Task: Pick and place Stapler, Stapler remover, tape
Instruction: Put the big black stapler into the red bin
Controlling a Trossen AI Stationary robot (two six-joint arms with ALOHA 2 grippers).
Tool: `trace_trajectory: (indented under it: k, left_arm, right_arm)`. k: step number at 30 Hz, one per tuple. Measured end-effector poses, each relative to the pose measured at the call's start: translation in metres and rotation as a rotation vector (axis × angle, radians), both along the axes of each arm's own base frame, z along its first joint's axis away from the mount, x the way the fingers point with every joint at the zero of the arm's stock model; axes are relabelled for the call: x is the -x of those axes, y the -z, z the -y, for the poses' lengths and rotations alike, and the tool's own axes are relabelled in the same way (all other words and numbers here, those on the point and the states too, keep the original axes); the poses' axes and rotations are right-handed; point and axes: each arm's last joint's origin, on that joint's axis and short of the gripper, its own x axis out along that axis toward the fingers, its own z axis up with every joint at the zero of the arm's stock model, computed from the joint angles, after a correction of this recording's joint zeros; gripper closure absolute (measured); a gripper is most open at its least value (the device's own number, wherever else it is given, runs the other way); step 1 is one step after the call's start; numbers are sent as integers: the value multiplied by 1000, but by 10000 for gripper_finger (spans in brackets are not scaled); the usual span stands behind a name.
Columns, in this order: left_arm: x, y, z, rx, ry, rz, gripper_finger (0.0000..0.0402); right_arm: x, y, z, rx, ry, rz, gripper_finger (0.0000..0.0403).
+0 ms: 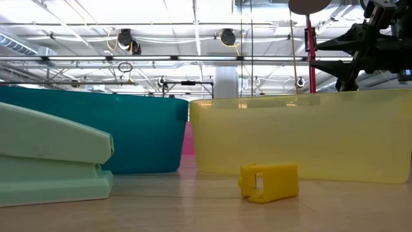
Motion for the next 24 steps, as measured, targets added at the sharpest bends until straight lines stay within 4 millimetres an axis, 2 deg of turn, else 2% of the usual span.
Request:
trace_trajectory:
  k: [24]
  left_arm:
    - [-2, 3, -5, -25, 49, 45, 176]
  right_arm:
    - [0, 0, 0, 0, 0, 0, 245]
